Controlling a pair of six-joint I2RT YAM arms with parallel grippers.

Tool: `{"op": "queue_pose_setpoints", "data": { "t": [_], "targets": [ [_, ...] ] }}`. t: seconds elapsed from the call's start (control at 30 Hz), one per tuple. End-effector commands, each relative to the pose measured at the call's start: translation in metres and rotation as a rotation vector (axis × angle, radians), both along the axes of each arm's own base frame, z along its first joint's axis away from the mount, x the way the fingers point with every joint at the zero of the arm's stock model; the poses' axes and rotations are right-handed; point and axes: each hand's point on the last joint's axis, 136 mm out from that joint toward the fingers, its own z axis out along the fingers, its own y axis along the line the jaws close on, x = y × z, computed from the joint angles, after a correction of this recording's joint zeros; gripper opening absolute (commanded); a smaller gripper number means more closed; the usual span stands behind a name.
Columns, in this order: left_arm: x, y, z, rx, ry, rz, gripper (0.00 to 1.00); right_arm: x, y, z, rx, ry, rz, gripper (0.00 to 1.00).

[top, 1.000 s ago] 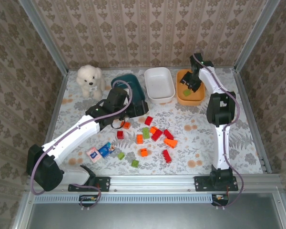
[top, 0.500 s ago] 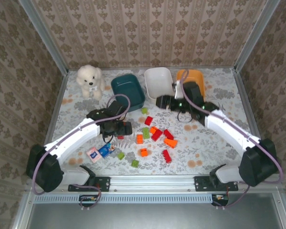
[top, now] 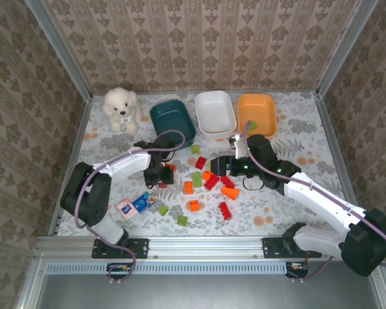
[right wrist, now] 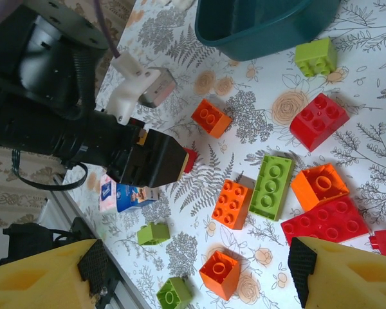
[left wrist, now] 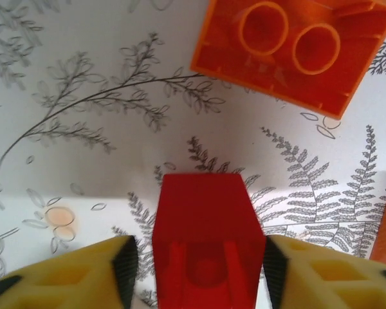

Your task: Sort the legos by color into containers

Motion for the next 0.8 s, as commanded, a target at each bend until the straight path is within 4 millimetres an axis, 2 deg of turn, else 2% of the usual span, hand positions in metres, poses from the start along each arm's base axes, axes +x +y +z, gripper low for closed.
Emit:
{"op": "queue_pose_setpoints", "data": {
  "t": [0.0,0.13,0.2,0.3,0.4,0.5,0.57,0.7,0.77],
  "targets": [
    [0.008,-0.009,0.003,-0.027,-0.005,-0.038,0.46,0.006,0.002,0.009,-0.006,-0.013,0.003,0.76],
    [0.012,-0.006,0.009,-0.01,-0.039,-0.043,0.34,0.005,0.003,0.014,0.001,-0.027,0.016,0.75],
    [0.015,-0.003,0.019,0.003,-0.068,-0.049,0.32,0.004,0.004,0.019,0.011,-0.043,0.025,0.75],
    [0.021,0.0,0.043,0.024,-0.119,-0.05,0.32,0.007,0.002,0.032,0.021,-0.086,0.008,0.75],
    [0.043,-0.007,0.079,-0.004,-0.2,-0.053,0.31,0.013,-0.002,0.044,0.009,-0.113,-0.021,0.75],
    [0.074,-0.016,0.102,-0.05,-0.244,-0.035,0.32,0.02,0.0,0.055,0.015,-0.135,-0.035,0.75],
    [0.102,-0.021,0.109,-0.07,-0.267,-0.021,0.31,0.025,0.001,0.063,0.021,-0.157,-0.043,0.75],
    [0.158,-0.032,0.109,-0.078,-0.293,-0.012,0.31,0.034,0.0,0.077,0.017,-0.203,-0.071,0.76],
    [0.188,-0.026,0.101,-0.067,-0.289,0.017,0.3,0.037,-0.002,0.083,0.011,-0.22,-0.083,0.75]
  ]
}}
